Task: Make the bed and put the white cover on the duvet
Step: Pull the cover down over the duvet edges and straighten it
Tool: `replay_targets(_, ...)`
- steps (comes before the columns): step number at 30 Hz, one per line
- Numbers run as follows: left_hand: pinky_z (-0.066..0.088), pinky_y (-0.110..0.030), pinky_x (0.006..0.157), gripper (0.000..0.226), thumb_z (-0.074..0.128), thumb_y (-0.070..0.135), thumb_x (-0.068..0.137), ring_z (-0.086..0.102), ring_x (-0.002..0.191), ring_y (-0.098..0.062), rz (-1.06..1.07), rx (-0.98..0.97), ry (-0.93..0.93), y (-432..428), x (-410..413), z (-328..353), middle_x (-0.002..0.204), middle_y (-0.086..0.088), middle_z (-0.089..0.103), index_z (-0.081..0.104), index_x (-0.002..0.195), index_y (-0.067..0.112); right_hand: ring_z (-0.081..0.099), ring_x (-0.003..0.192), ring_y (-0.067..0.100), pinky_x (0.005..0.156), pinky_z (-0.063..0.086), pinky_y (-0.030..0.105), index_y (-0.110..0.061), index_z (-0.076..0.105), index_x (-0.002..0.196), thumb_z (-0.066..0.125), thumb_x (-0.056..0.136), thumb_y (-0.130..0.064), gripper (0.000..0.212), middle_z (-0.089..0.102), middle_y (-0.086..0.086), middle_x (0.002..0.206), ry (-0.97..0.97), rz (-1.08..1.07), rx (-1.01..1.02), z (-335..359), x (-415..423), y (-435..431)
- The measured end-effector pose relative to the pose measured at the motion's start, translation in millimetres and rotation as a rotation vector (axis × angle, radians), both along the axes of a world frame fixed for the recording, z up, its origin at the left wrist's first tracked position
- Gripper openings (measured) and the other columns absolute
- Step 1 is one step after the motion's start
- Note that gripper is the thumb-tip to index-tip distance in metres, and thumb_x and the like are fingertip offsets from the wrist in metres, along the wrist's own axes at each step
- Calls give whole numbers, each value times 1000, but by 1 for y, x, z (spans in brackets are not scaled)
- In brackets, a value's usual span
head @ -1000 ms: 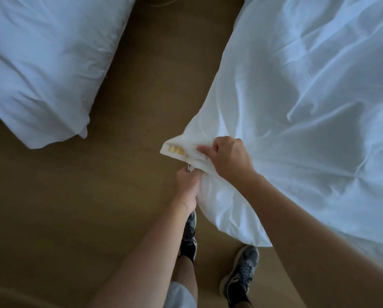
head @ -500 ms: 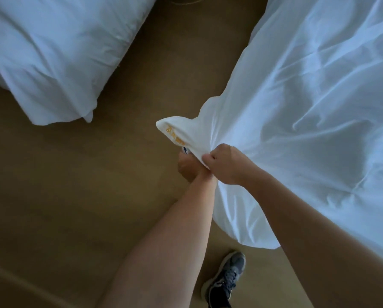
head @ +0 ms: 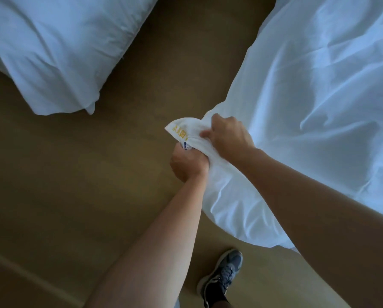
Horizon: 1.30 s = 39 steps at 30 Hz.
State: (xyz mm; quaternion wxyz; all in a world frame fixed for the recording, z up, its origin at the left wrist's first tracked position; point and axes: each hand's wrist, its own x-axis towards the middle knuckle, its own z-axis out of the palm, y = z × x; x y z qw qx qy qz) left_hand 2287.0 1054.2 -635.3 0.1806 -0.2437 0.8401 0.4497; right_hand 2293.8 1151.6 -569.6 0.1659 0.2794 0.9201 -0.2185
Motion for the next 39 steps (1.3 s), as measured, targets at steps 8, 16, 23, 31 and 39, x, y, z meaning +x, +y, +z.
replay_targets(8,53,-35,62,14,57,17,93,64,74,-26,51,-23,9,15,0,-9,76,1,62,54,79,16,47,78,28,65,36,33,-9,53,93,35,107,-47,44,39,3,74,-138,-39,-33,-12,38,-10)
replay_targets(16,46,-35,68,14,57,20,95,66,94,-32,132,-48,4,42,-14,-19,101,-13,69,60,100,7,49,76,27,66,37,34,-16,45,77,36,108,-40,40,48,4,77,-117,4,-76,-16,42,4)
replay_targets(23,48,-40,56,21,65,28,83,61,74,-35,-59,-189,451,26,4,-28,80,-10,63,52,83,11,52,117,25,91,38,39,-23,60,120,60,96,-49,36,59,3,127,200,97,-64,-5,-10,29)
replay_targets(31,33,-40,67,11,60,10,71,50,69,-31,-356,-528,772,9,-9,-32,73,-8,54,50,72,13,65,72,31,73,42,38,-17,53,78,38,102,-56,48,66,7,74,134,342,325,-63,16,37)
replay_targets(39,46,-44,70,23,53,1,83,57,75,-33,-189,-387,439,28,-17,-39,77,-11,61,43,73,19,50,83,30,73,40,43,-10,57,84,56,90,-66,56,54,9,89,426,185,330,-63,66,15)
